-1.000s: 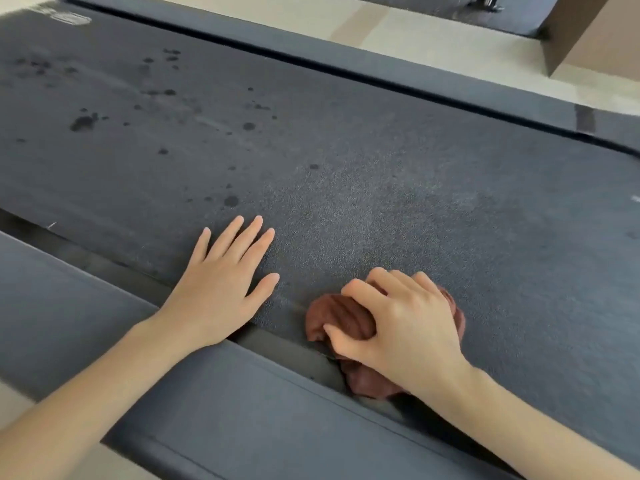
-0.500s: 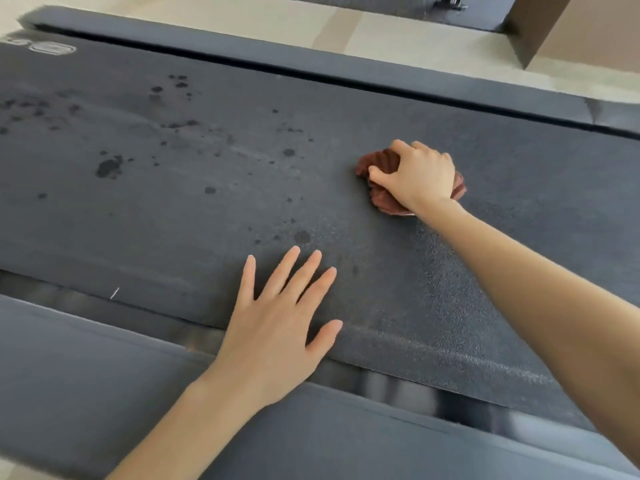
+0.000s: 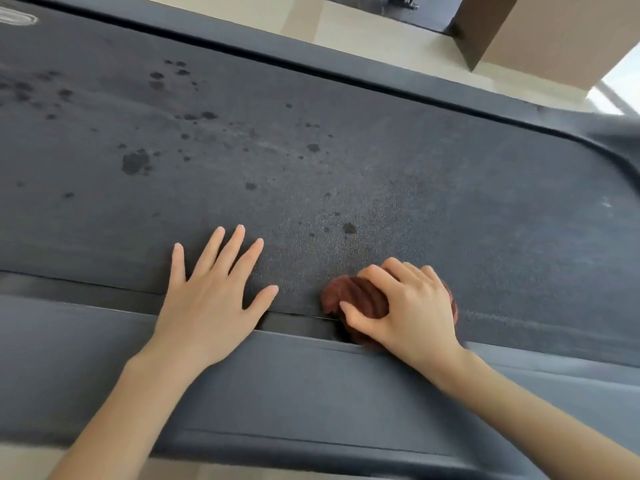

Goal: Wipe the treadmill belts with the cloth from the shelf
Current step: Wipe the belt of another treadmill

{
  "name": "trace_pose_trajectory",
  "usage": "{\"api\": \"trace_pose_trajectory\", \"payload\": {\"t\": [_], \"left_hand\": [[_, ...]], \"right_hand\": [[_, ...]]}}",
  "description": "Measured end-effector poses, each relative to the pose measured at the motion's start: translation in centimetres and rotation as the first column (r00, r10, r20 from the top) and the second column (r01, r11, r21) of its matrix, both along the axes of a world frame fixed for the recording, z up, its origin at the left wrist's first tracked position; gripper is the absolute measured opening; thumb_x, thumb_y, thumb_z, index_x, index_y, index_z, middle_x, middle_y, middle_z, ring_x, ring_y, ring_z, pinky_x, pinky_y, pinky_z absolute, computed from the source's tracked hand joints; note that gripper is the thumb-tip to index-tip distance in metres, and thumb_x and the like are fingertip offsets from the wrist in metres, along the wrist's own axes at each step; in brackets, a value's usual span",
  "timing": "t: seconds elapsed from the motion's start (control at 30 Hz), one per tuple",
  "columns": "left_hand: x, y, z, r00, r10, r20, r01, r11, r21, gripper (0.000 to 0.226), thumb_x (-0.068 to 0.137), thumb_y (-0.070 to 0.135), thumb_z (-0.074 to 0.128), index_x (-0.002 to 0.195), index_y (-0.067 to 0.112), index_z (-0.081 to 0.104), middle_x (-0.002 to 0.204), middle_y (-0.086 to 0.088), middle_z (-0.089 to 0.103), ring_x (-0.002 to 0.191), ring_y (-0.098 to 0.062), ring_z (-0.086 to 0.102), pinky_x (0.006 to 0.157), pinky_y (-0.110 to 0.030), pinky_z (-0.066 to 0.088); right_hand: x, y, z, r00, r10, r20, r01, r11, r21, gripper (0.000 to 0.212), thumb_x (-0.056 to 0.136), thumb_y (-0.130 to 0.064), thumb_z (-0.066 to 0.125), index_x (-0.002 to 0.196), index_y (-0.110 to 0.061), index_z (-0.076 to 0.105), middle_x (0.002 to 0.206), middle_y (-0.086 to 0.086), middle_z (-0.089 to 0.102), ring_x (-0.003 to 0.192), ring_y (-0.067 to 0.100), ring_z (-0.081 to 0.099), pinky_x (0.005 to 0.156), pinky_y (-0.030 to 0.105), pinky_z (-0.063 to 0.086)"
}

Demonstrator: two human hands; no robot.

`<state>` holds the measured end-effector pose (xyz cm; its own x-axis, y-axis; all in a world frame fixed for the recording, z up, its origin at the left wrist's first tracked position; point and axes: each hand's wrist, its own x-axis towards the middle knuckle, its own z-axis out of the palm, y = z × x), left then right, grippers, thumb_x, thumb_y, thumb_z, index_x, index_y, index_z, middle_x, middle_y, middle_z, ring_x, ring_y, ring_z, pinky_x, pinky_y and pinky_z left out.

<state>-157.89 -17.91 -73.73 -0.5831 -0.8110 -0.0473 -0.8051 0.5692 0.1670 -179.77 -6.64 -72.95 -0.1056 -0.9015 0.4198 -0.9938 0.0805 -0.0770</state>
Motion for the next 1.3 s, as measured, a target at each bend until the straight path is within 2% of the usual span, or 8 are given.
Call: {"api": "trace_pose_trajectory", "payload": {"t": [0.1, 0.4, 0.53, 0.6, 0.77, 0.87, 1.03, 1.3], "left_hand": [[0.1, 0.0, -0.4, 1.000, -0.011, -0.016, 0.010, 1.000, -0.014, 0.073, 0.086, 0.062, 0.017, 0.144, 0.023, 0.039, 0.154, -0.003, 0.029, 0.143, -0.023, 0.023, 0.108, -0.063, 0.019], [0.1, -0.2, -1.1, 0.999, -0.012, -0.052, 0.008, 0.996, -0.089, 0.066, 0.088, 0.057, 0.026, 0.139, 0.021, 0.046, 0.149, -0.004, 0.039, 0.139, -0.025, 0.032, 0.105, -0.064, 0.028], [0.1, -0.1, -0.9, 0.999, 0.008, -0.044, -0.011, 0.996, -0.085, 0.066, 0.088, 0.059, 0.025, 0.140, 0.023, 0.045, 0.149, -0.002, 0.038, 0.139, -0.023, 0.031, 0.106, -0.062, 0.028], [0.2, -0.1, -0.8, 0.999, 0.009, -0.041, -0.012, 0.997, -0.073, 0.066, 0.087, 0.059, 0.025, 0.140, 0.024, 0.045, 0.149, -0.001, 0.038, 0.140, -0.021, 0.031, 0.107, -0.061, 0.027], [0.2, -0.1, -0.5, 0.999, 0.014, -0.049, -0.017, 0.998, -0.059, 0.067, 0.087, 0.061, 0.025, 0.141, 0.025, 0.044, 0.151, 0.001, 0.036, 0.140, -0.020, 0.029, 0.108, -0.060, 0.026], [0.2, -0.1, -0.6, 0.999, 0.006, -0.045, -0.009, 0.998, -0.068, 0.067, 0.087, 0.061, 0.025, 0.140, 0.025, 0.045, 0.151, 0.001, 0.036, 0.140, -0.020, 0.031, 0.107, -0.060, 0.028], [0.2, -0.1, -0.9, 0.998, 0.001, -0.062, -0.005, 0.998, -0.065, 0.068, 0.087, 0.061, 0.025, 0.141, 0.026, 0.043, 0.152, 0.001, 0.034, 0.141, -0.019, 0.026, 0.108, -0.060, 0.026], [0.3, -0.1, -0.9, 0.998, 0.005, -0.061, -0.009, 0.997, -0.076, 0.070, 0.086, 0.061, 0.026, 0.142, 0.023, 0.042, 0.152, 0.001, 0.034, 0.141, -0.019, 0.026, 0.108, -0.061, 0.026]], "right_hand": [[-0.5, -1.2, 0.2, 1.000, 0.016, 0.006, -0.017, 1.000, 0.021, 0.035, 0.072, -0.058, 0.054, 0.076, -0.025, 0.065, 0.065, -0.004, 0.054, 0.063, 0.022, 0.059, 0.059, 0.032, 0.042], [-3.3, -14.6, -0.1, 0.999, 0.049, -0.012, -0.050, 0.995, -0.085, 0.044, 0.075, -0.061, 0.051, 0.081, -0.020, 0.065, 0.068, -0.001, 0.058, 0.062, 0.026, 0.060, 0.061, 0.031, 0.042], [-4.3, -21.5, 0.3, 0.999, -0.040, -0.006, 0.040, 0.999, 0.002, 0.046, 0.081, -0.061, 0.054, 0.101, -0.021, 0.063, 0.094, 0.005, 0.065, 0.092, 0.030, 0.062, 0.074, 0.035, 0.039], [-4.6, -23.0, 0.3, 0.997, -0.082, -0.011, 0.083, 0.996, 0.038, 0.045, 0.083, -0.060, 0.055, 0.105, -0.022, 0.061, 0.101, 0.005, 0.064, 0.097, 0.030, 0.060, 0.078, 0.035, 0.038], [-3.7, -19.5, 0.1, 0.999, -0.047, -0.015, 0.047, 0.999, -0.001, 0.044, 0.082, -0.059, 0.053, 0.100, -0.019, 0.061, 0.091, 0.007, 0.062, 0.087, 0.034, 0.060, 0.077, 0.037, 0.037], [-2.3, -12.9, 0.2, 0.997, 0.075, 0.011, -0.074, 0.996, -0.050, 0.042, 0.076, -0.059, 0.052, 0.085, -0.020, 0.063, 0.075, 0.005, 0.057, 0.073, 0.032, 0.060, 0.068, 0.037, 0.041], [-1.6, -1.6, 0.5, 0.973, 0.230, 0.035, -0.229, 0.973, -0.010, 0.031, 0.078, -0.052, 0.061, 0.084, -0.023, 0.068, 0.076, 0.001, 0.057, 0.068, 0.028, 0.057, 0.067, 0.039, 0.044], [-0.6, -5.8, 0.1, 0.957, 0.291, 0.011, -0.290, 0.956, -0.046, 0.033, 0.074, -0.054, 0.059, 0.079, -0.023, 0.067, 0.071, -0.001, 0.057, 0.066, 0.024, 0.060, 0.062, 0.036, 0.045]]}}
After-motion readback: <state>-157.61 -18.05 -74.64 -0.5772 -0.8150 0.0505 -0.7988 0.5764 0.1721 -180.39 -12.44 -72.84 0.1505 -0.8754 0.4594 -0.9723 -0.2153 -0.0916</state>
